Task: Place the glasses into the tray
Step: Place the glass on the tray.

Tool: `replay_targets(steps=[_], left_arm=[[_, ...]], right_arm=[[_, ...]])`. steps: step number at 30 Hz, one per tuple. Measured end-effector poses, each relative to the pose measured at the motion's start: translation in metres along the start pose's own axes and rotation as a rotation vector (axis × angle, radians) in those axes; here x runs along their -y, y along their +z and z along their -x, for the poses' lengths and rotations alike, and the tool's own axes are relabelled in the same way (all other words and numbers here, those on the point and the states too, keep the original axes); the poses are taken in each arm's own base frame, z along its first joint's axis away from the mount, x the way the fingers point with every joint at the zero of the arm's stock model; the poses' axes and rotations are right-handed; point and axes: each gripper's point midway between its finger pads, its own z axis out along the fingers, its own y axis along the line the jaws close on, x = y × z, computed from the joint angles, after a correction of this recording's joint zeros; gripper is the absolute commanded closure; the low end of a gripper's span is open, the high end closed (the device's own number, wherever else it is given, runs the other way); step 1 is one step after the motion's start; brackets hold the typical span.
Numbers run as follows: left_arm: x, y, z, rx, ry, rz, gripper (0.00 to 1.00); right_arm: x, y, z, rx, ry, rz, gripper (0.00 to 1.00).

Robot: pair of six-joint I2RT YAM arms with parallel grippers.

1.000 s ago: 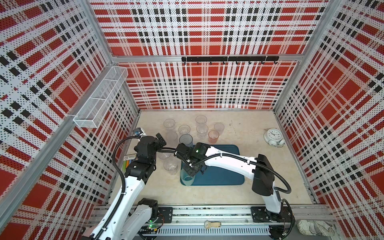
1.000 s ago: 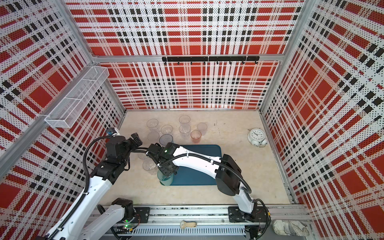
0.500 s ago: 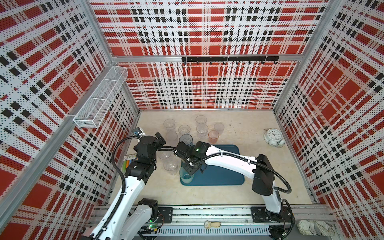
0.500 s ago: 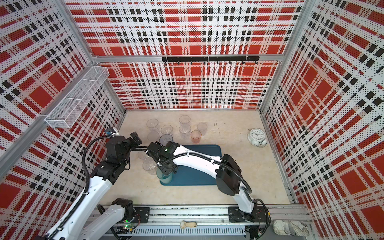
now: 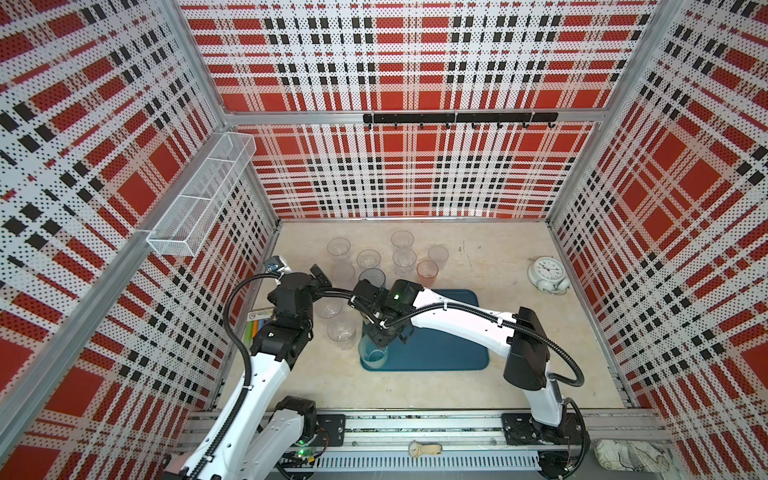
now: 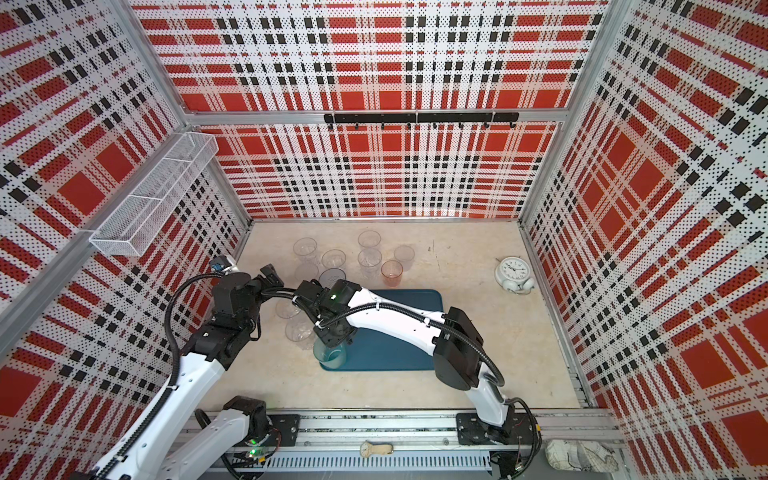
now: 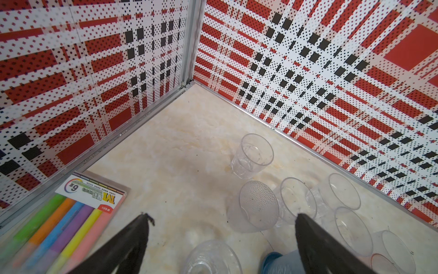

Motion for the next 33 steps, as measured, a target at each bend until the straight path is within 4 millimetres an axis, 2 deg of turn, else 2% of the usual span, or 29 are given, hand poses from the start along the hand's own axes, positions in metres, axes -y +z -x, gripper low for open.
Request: replay_targets(steps=[4,8,11,13,16,19,23,27,30,33], left_arm=[[-0.001,0.000,0.001,0.004,0.004,0.003,0.02],[-0.001,-0.002,0.003,0.005,0.018,0.005,0.02],[0.002,-0.006,0.011,0.014,0.023,-0.003,0.00],[0.007,-0.011,0.019,0.021,0.027,-0.026,0.03],[0.018,-0.015,0.022,0.005,0.031,-0.077,0.07],[0.022,-0.013,0.008,-0.063,0.045,-0.107,0.08],[0.018,-0.015,-0.018,-0.156,0.049,-0.119,0.15],[0.011,-0.016,-0.036,-0.226,0.014,-0.148,0.21],[0.002,-0.008,-0.046,-0.290,-0.026,-0.145,0.22],[-0.006,-0.006,-0.066,-0.364,-0.088,-0.143,0.24]], right_arm=[[-0.001,-0.008,0.002,0.006,0.017,0.033,0.64],[0.005,-0.043,0.014,0.082,0.056,0.096,0.62],[0.030,-0.078,0.030,0.187,0.129,0.131,0.61],[0.056,-0.098,0.038,0.260,0.194,0.135,0.61],[0.089,-0.112,0.043,0.330,0.283,0.121,0.61],[0.112,-0.109,0.041,0.361,0.356,0.098,0.61],[0.130,-0.092,0.033,0.359,0.428,0.079,0.61],[0.139,-0.078,0.029,0.353,0.465,0.072,0.60],[0.142,-0.077,0.032,0.369,0.476,0.073,0.60],[0.142,-0.073,0.036,0.387,0.477,0.078,0.60]])
